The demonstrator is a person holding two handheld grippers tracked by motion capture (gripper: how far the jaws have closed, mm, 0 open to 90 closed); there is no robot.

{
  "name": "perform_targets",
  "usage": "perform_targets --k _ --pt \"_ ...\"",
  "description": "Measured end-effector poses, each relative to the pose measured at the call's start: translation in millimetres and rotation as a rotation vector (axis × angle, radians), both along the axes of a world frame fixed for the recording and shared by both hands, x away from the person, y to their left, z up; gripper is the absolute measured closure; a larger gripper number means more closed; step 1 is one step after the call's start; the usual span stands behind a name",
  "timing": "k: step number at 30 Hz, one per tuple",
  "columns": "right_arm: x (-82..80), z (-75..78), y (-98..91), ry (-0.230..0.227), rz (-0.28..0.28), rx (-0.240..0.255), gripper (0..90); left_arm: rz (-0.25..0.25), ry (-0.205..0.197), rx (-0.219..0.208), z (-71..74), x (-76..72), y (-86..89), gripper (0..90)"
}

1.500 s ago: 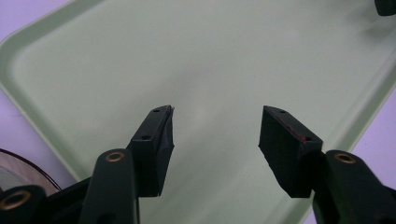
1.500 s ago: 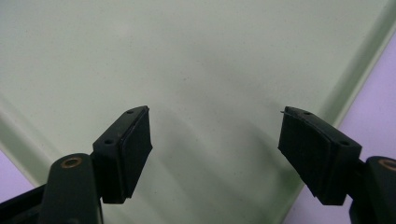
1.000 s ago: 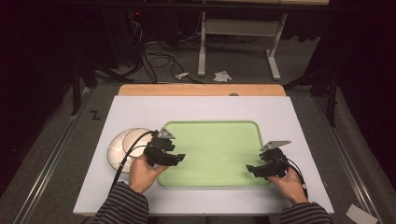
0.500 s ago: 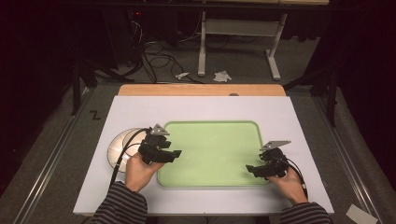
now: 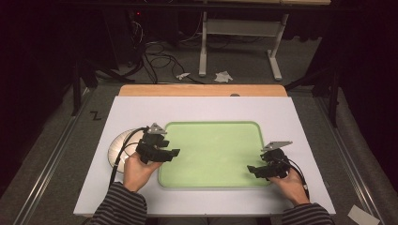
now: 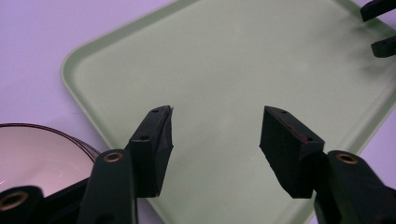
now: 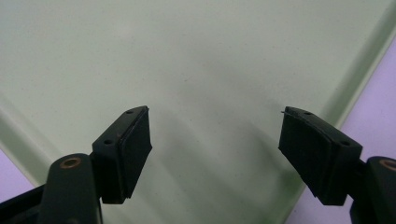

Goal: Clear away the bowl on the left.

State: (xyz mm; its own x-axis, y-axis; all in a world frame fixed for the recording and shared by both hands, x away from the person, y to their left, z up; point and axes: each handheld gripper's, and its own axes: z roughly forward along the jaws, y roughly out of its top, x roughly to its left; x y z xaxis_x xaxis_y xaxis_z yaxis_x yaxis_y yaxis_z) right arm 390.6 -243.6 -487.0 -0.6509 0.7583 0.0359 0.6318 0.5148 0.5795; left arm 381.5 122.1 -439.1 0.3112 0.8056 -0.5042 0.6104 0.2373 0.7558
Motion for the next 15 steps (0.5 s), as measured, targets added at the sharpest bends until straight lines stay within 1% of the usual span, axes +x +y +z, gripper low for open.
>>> perform_targets --k 1,5,8,15 --pt "0.0 0.0 0.1 0.004 -0.006 0.001 26.5 0.006 -0.001 0.005 0.3 0.3 0.8 43.8" --pt "0.1 -0.2 0.2 0.000 0.000 -0.001 26.5 0.008 -0.001 0.009 0.8 0.6 2.5 43.8" --pt "-0.1 0.0 0.1 0.000 0.000 -0.001 26.5 0.017 -0.003 -0.001 2.2 1.1 4.5 43.8" --pt "-0.1 -0.1 0.2 0.001 0.000 0.000 26.5 0.034 -0.006 -0.007 4.7 2.9 11.0 43.8"
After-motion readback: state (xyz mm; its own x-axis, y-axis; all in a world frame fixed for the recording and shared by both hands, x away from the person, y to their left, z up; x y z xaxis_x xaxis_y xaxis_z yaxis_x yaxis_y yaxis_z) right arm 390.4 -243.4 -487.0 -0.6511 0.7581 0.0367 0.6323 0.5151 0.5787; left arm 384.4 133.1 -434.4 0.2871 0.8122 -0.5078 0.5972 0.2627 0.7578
